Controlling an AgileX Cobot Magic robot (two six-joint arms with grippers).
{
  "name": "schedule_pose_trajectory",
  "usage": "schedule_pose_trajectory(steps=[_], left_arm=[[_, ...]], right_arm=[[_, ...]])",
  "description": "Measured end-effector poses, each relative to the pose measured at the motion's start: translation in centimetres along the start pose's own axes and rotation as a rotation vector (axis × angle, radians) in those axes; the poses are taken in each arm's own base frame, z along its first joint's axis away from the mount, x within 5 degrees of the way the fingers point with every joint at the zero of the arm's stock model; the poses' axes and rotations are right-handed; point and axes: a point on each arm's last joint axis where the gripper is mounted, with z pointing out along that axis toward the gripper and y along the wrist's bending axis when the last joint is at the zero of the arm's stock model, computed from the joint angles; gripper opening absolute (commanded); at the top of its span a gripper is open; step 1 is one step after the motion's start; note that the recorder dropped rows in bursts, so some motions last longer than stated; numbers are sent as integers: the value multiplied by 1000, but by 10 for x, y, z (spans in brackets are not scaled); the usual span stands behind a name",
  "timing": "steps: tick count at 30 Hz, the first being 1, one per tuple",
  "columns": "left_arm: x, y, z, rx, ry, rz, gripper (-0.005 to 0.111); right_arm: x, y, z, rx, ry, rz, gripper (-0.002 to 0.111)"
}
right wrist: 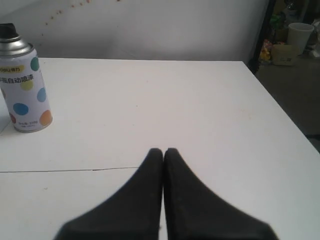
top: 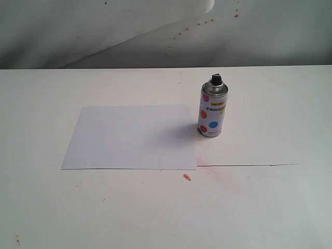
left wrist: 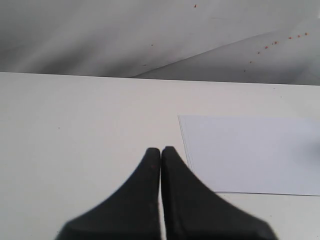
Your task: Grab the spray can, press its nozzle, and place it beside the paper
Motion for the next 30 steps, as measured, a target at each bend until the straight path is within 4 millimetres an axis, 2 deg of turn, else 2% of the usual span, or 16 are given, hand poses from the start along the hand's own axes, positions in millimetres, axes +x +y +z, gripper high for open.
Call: schedule_pose_trajectory(steps=[10, 17, 24, 27, 30], left_arm=[[0, 0, 0, 0, 0, 0, 2], [0, 0, 0, 0, 0, 0, 2], [0, 0, 0, 0, 0, 0, 2], [0, 0, 0, 0, 0, 0, 2], [0, 0, 0, 0, 0, 0, 2]], right_arm=[[-31, -5, -6, 42, -354, 88, 0], [-40, -7, -9, 62, -454, 91, 0], [-58, -13, -22, 112, -706, 122, 0], [-61, -15, -25, 121, -752, 158, 0], [-72, -16, -32, 120, -785, 169, 0]])
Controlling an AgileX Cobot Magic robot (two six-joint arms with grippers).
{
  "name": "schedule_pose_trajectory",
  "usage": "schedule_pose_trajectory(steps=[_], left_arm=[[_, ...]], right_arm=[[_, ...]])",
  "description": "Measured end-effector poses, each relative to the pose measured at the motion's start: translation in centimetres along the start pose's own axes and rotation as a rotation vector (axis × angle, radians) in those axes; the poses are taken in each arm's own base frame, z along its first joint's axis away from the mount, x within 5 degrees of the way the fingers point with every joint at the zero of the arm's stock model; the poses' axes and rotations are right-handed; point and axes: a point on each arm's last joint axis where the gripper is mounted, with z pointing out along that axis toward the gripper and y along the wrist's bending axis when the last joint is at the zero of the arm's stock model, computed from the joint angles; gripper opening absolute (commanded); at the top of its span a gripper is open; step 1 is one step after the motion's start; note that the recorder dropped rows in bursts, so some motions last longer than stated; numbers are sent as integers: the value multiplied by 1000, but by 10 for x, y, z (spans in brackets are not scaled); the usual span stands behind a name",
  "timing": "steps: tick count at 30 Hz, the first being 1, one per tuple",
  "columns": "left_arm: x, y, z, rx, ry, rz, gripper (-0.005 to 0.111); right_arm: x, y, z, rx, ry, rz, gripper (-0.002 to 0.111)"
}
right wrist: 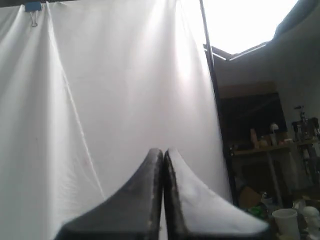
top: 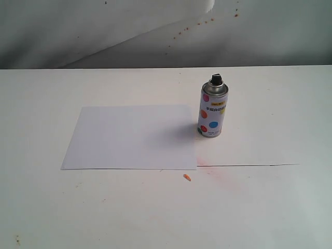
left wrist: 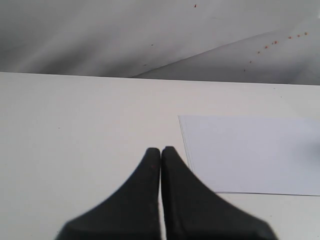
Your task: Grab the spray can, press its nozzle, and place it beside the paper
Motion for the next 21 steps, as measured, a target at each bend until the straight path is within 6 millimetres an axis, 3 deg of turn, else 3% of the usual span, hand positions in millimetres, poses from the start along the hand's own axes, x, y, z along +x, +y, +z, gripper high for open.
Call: schedule_pose_trajectory(steps=[6, 10, 12, 16, 18, 21], left_arm=[[0, 0, 0, 0, 0, 0, 2], [0, 0, 0, 0, 0, 0, 2], [0, 0, 0, 0, 0, 0, 2], [0, 0, 0, 0, 0, 0, 2], [0, 0, 0, 0, 0, 0, 2], [0, 0, 0, 0, 0, 0, 2]], right_arm=[[-45, 5, 15, -7, -98, -44, 0], [-64, 12, 61, -6, -21, -69, 0], [-66, 17, 99, -13, 72, -86, 0], [-52, 22, 150, -19, 203, -101, 0], [-35, 25, 181, -34, 277, -141, 0], [10, 27, 215, -64, 426, -206, 0]])
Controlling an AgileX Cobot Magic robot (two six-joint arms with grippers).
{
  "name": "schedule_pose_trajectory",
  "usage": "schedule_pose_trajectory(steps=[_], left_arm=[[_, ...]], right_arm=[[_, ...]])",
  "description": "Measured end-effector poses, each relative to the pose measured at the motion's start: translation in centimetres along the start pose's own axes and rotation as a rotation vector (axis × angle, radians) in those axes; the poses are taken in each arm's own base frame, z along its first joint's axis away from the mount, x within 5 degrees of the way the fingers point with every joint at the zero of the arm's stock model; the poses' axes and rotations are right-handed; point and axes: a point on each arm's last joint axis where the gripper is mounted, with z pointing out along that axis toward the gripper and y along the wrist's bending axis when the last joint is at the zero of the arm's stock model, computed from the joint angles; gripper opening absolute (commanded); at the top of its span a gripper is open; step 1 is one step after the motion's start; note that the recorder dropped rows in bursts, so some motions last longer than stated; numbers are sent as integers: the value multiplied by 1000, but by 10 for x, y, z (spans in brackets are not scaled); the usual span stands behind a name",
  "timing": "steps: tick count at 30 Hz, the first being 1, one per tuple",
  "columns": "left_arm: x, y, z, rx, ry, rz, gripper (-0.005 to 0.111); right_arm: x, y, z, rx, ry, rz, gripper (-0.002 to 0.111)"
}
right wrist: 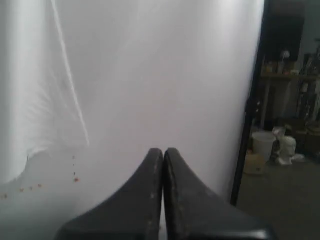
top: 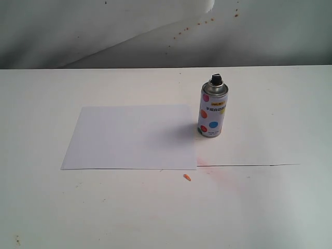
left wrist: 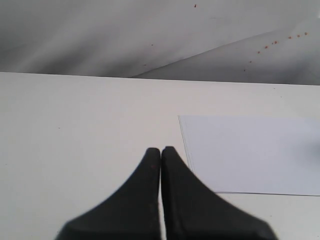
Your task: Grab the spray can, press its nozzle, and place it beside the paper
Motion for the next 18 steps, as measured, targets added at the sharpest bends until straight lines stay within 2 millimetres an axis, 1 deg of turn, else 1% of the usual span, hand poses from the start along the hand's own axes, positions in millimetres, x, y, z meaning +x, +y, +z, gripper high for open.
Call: schedule_pose_trajectory(steps=[3, 4, 8, 9, 14, 18], left_arm=[[0, 0, 0, 0, 0, 0, 2], [0, 0, 0, 0, 0, 0, 2], [0, 0, 0, 0, 0, 2, 2], [0, 0, 0, 0, 0, 2, 2], [0, 0, 0, 0, 0, 0, 2], [0, 0, 0, 0, 0, 0, 2]], right_arm=[[22, 3, 21, -13, 83, -18, 0], [36, 6, 31, -25, 139, -31, 0], [63, 12, 45, -55, 230, -55, 0], [69, 17, 49, -79, 244, -81, 0], [73, 34, 55, -170, 187, -191, 0], [75, 41, 60, -194, 141, -171, 0]])
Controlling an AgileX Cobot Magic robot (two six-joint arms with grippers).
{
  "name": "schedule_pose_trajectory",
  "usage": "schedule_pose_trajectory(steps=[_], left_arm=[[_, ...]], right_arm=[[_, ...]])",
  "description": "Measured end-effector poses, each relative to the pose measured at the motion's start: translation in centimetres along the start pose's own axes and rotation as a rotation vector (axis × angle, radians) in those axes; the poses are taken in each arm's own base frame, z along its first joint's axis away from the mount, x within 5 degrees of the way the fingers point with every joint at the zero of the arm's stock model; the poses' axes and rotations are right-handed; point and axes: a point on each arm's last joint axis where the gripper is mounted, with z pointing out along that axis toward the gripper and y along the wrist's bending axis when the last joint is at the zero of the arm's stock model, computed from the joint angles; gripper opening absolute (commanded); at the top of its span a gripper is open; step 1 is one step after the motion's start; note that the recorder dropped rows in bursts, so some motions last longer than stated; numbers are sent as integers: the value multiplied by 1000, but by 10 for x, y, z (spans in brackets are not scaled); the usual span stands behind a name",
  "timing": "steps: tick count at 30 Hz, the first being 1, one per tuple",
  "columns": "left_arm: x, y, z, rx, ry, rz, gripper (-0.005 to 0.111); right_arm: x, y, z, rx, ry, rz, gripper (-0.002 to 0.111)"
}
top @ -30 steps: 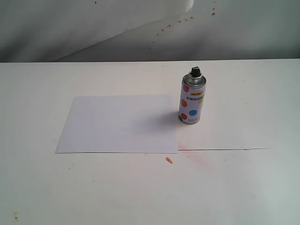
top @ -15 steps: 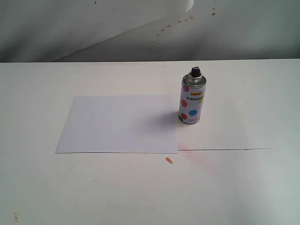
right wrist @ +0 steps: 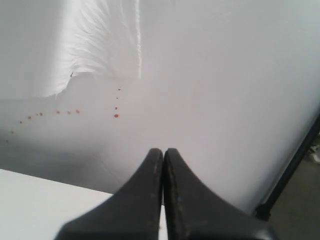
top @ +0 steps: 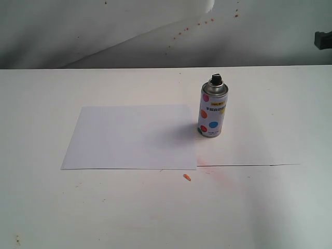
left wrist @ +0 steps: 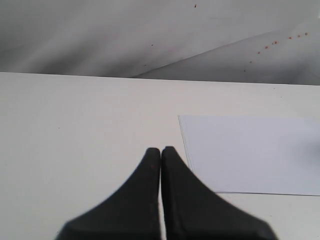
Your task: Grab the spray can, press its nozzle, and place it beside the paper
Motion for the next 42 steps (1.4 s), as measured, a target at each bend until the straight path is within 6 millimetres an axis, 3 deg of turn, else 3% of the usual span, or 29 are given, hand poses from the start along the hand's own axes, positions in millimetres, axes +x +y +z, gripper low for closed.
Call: schedule_pose_trajectory(steps=[8, 13, 22, 39, 42], left_arm=[[0, 0, 0, 0, 0, 2, 2], [0, 0, 0, 0, 0, 2, 2], [0, 0, 0, 0, 0, 2, 2], [0, 0, 0, 0, 0, 2, 2], [0, 0, 0, 0, 0, 2, 2]], right_arm=[[19, 6, 6, -18, 50, 24, 0], [67, 23, -11, -39, 23, 36, 0], [105, 35, -11, -84, 122, 75, 0], [158, 50, 7, -104, 194, 164, 0], [159, 51, 16, -116, 185, 156, 0]])
